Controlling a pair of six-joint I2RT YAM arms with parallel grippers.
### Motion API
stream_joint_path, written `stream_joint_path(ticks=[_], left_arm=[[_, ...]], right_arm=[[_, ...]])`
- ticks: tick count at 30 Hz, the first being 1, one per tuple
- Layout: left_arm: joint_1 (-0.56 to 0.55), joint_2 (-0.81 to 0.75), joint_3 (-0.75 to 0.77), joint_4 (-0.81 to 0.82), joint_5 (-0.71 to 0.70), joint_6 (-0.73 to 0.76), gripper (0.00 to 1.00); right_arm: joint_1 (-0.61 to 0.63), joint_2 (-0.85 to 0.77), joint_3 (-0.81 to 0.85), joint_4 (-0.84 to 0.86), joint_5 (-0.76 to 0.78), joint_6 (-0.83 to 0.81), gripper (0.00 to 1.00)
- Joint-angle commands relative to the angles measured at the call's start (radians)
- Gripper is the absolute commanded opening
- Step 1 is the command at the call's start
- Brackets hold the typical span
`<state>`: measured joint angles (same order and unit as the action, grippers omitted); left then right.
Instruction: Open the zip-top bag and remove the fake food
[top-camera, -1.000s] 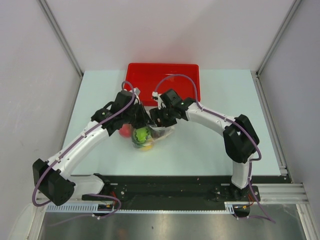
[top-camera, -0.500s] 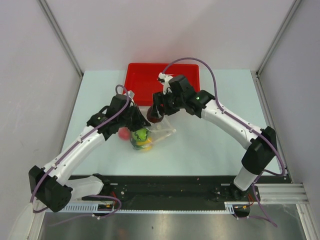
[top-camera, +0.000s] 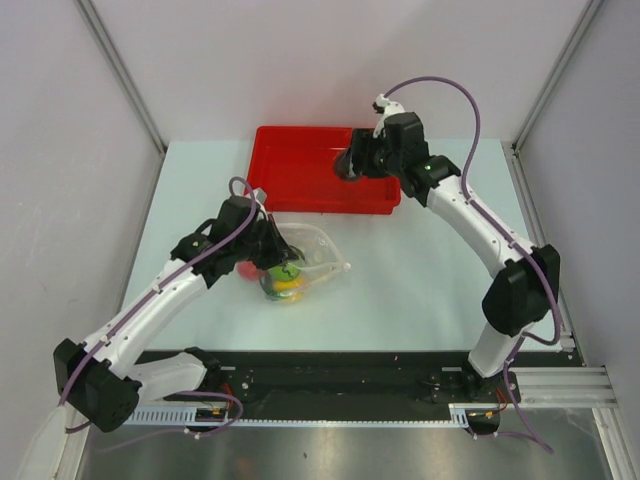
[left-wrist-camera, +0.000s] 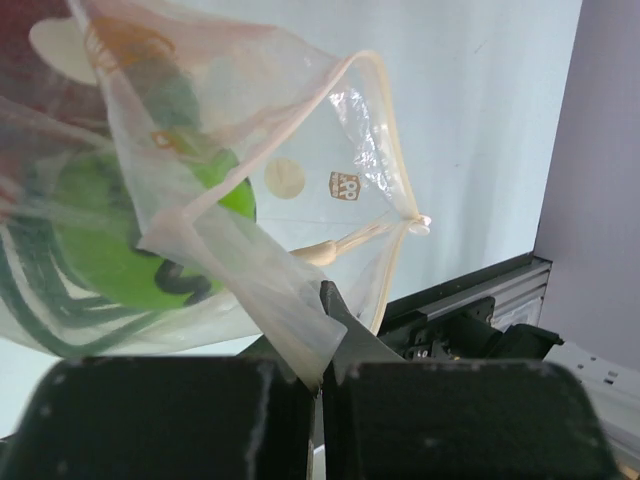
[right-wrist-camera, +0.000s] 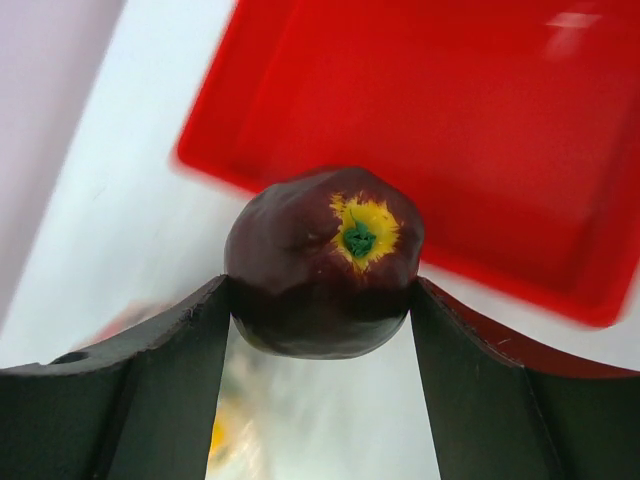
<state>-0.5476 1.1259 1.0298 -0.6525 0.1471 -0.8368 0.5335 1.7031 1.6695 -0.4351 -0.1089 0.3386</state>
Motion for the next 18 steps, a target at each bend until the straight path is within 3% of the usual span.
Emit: stream_joint_path(ticks=[1,7,12,18], left_arm=[[-0.005,-0.038,-0.017,0.022,0.040,0.041,0.00],[-0.005,-0.009,0.012,0.040,0.087,0.105,0.00],[-0.005,0.011,0.041,0.028,0.137,0.146,0.00],[0.006,0.014,0.076,-0.013,0.158,0.232,0.00]], right_arm=[[-0.047,0.079,0.018,0.208,0.189,-0.090,0.21],[-0.061,0.275,0.051,0.386,0.348,-0.259,0.21],[-0.070,0.513,0.258,0.380,0.527,-0.335,0.23],[-0.096,0.722,0.514,0.369,0.581,-0.405,0.31]])
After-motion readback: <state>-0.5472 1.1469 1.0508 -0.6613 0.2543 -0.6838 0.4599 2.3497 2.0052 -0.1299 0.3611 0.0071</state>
